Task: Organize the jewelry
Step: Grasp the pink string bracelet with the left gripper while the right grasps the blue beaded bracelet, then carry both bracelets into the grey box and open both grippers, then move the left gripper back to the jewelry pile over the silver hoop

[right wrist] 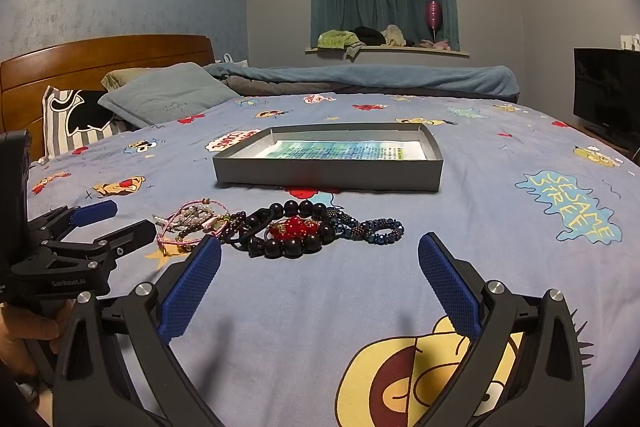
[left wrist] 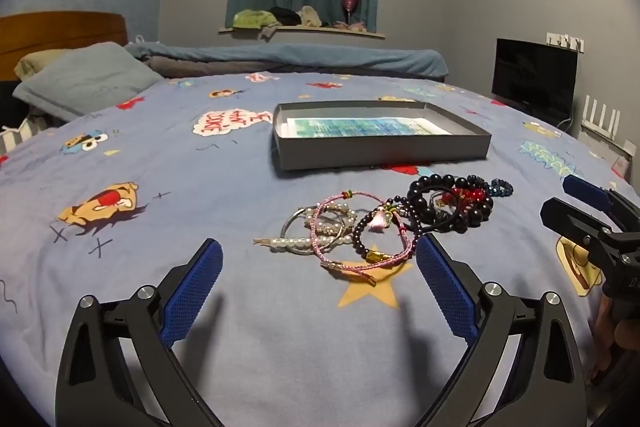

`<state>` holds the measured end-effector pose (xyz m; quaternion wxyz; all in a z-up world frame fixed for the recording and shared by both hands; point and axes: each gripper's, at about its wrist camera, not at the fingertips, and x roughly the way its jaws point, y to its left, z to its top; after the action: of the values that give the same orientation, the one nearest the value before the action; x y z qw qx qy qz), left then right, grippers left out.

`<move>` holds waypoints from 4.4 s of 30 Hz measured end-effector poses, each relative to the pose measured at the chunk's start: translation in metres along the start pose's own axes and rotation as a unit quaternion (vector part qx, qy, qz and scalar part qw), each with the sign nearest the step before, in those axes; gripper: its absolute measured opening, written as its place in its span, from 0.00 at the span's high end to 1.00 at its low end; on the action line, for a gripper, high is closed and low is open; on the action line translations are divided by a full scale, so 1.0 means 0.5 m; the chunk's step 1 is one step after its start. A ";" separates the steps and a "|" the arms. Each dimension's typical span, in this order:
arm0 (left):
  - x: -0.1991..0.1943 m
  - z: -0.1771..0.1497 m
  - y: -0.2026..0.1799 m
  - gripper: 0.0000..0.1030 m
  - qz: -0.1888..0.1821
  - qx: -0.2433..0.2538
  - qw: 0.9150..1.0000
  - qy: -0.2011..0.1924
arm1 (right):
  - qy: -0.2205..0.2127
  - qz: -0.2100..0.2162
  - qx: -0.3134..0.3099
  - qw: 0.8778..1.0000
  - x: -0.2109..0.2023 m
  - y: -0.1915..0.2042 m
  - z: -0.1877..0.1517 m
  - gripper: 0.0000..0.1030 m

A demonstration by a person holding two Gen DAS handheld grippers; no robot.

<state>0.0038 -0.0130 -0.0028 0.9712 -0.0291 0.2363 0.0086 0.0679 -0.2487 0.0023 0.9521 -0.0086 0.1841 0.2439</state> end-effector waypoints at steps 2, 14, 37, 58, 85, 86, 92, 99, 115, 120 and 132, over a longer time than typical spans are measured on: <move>0.003 0.001 -0.005 0.10 -0.007 0.004 1.000 0.003 | 0.004 0.001 0.001 1.000 0.003 0.000 0.000 0.05; 0.037 0.012 0.017 0.40 -0.053 -0.030 0.997 0.050 | 0.006 0.008 0.008 1.000 0.002 -0.003 -0.001 0.05; 0.132 0.071 0.000 0.92 -0.075 0.015 0.991 0.111 | 0.038 0.034 0.029 0.998 0.020 -0.020 0.009 0.05; 0.075 0.052 0.047 0.97 -0.122 -0.040 0.991 0.028 | 0.171 0.028 0.050 0.984 0.172 -0.113 0.056 0.28; 0.046 0.193 0.042 0.97 -0.128 -0.015 0.992 -0.017 | 0.091 0.071 0.069 0.991 0.128 -0.141 0.151 0.86; 0.045 0.206 0.040 0.97 -0.128 -0.012 0.991 -0.021 | 0.089 0.071 0.067 0.991 0.131 -0.143 0.160 0.86; 0.063 0.274 0.029 0.97 -0.139 -0.006 0.990 -0.034 | 0.080 0.076 0.058 0.992 0.158 -0.147 0.212 0.86; 0.122 0.320 0.018 0.97 -0.126 -0.008 0.991 -0.032 | 0.095 0.078 0.052 0.991 0.227 -0.146 0.246 0.86; 0.318 0.259 0.018 0.93 -0.076 -0.015 0.994 0.077 | 0.175 0.052 0.055 0.982 0.365 -0.166 0.188 0.85; 0.307 0.235 0.039 0.66 -0.066 -0.030 0.994 0.082 | 0.160 0.045 0.060 0.984 0.353 -0.169 0.186 0.51; 0.175 0.177 0.070 0.27 -0.071 -0.057 0.995 0.047 | 0.093 0.051 0.086 0.991 0.238 -0.157 0.142 0.47</move>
<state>0.1210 0.0278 0.0337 0.9541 -0.1011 0.2778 -0.0484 0.2263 -0.2554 0.0204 0.9145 0.0598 0.2923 0.2733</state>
